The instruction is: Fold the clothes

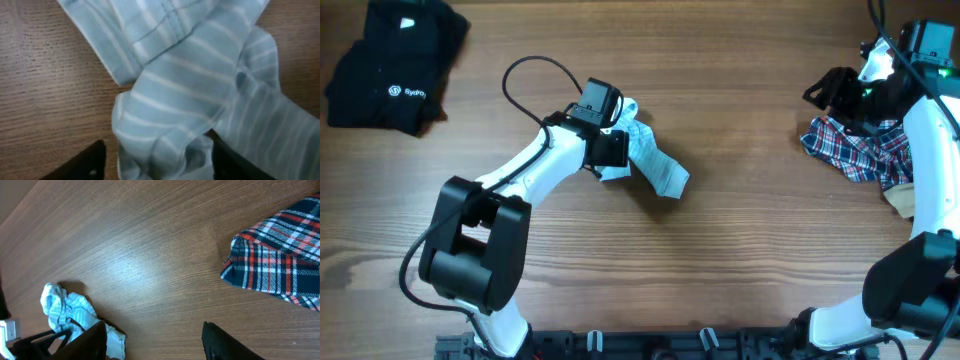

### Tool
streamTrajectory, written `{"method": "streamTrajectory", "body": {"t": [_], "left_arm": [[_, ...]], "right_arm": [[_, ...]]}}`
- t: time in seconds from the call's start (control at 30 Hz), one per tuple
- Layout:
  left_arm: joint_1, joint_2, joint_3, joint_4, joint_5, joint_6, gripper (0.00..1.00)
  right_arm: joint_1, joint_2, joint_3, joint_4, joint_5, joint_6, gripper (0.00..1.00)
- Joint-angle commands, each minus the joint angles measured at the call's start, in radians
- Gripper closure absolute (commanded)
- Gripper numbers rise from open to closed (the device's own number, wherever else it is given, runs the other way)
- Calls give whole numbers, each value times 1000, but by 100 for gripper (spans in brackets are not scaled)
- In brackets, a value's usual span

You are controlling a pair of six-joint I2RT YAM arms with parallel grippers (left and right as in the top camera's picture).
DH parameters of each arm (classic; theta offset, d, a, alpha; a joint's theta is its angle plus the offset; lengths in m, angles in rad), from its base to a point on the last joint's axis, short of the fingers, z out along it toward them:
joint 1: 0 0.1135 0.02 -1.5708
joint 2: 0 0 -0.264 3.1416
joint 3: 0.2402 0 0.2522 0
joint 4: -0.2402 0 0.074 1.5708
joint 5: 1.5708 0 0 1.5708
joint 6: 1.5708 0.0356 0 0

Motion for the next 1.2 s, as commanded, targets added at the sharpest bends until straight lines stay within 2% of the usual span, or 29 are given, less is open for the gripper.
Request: {"method": "streamTrajectory", "body": {"t": [0.0,0.03,0.1,0.27,0.37,0.47,0.53,0.63,0.67,0.7,0.83,1.0,1.17], "left_arm": [[4,0,5,-27,-3,7,40],[4,0,5,-33,-3,7,40],[4,0,5,-35,-3,8,33],[8,1,5,-1,-6,8,35],[9,1,5,19,-11,8,55],[13,2,5,16,-10,7,71],[23,7,5,11,-10,7,79],[41,26,5,6,-10,7,81],[44,32,5,6,-10,7,92],[46,35,5,5,-9,7,96],[47,34,5,-49,-1,-22,96],[48,14,5,-194,111,-39,96],[47,-123,5,-282,124,-53,96]], "right_arm": [[1,-8,-4,2,-16,-11,39],[1,-8,-4,2,-16,-11,39],[1,-8,-4,3,-17,-10,39],[1,-8,-4,5,-17,-11,39],[1,-8,-4,2,-17,-11,39],[1,-8,-4,2,-17,-12,39],[1,-8,-4,2,-17,-12,39],[1,-8,-4,0,-17,-13,39],[1,-8,-4,0,-17,-13,39],[1,-8,-4,0,-17,-13,39],[1,-8,-4,-3,-17,-12,39],[1,-8,-4,-2,-17,-12,39],[1,-8,-4,0,-17,-10,39]]}}
